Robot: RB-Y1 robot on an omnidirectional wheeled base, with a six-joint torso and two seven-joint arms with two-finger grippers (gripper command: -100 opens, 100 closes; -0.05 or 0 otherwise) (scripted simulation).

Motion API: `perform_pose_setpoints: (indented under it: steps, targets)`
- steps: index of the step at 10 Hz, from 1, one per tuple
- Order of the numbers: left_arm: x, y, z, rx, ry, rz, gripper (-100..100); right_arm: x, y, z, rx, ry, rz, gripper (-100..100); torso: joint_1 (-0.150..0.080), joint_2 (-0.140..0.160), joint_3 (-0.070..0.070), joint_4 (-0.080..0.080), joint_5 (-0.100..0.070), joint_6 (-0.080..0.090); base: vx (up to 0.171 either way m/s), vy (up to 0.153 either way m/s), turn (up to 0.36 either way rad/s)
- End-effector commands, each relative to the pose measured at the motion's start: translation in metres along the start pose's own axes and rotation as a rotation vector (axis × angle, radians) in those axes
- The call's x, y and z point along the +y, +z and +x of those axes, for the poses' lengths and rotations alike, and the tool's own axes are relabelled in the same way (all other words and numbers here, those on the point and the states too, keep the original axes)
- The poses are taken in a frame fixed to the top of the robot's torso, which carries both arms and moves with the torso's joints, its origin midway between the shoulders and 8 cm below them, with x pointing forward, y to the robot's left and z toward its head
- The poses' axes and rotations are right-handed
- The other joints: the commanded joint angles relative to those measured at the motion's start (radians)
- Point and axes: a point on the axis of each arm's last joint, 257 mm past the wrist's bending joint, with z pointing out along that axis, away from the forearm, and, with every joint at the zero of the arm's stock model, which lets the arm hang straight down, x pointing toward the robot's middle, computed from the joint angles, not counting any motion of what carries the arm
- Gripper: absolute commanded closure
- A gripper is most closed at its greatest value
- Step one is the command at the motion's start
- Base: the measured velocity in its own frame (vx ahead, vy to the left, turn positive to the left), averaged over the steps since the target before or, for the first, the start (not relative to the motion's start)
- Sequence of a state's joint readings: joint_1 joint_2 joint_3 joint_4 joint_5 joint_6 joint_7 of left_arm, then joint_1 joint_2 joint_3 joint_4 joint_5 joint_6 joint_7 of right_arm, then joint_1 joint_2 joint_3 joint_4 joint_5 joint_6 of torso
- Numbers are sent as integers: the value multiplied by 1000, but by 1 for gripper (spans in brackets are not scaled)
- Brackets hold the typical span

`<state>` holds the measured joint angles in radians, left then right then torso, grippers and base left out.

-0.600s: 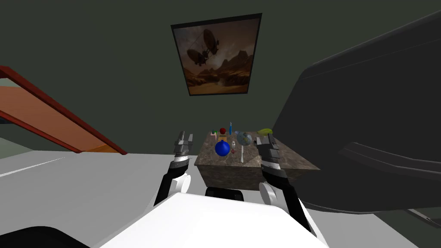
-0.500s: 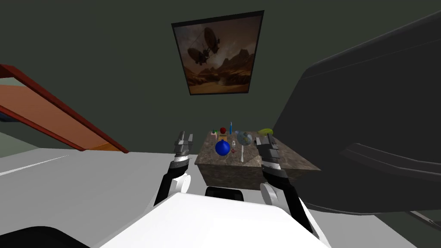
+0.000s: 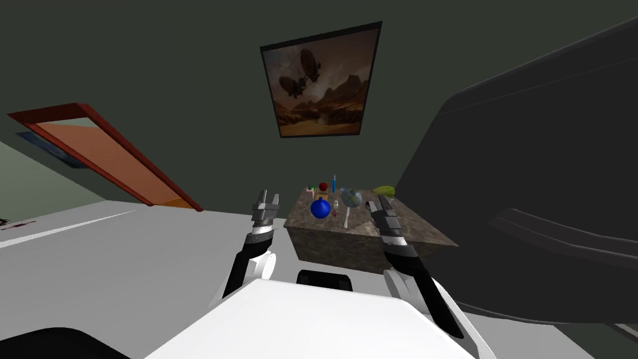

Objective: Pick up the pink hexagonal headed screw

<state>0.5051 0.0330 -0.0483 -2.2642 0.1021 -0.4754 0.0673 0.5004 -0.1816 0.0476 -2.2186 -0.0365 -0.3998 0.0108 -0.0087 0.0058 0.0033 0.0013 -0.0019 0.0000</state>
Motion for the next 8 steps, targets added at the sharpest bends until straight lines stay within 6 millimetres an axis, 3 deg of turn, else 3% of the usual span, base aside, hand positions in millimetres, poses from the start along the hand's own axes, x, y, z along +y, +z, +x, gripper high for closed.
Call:
perform_pose_setpoints:
  steps: [1,6,8]
  targets:
    - [0,0,0,0,0,0,0,-11,-3,3,49,-82,22,-100,0,0,0,0,0,0,-109,-115,142]
    - [0,0,0,0,0,0,0,-35,-10,7,171,-273,64,-100,4,-3,-1,0,1,0,-66,-66,113]
    - [0,0,0,0,0,0,0,-53,-17,6,244,-406,90,-100,4,-4,-2,-1,1,0,-52,-46,150]
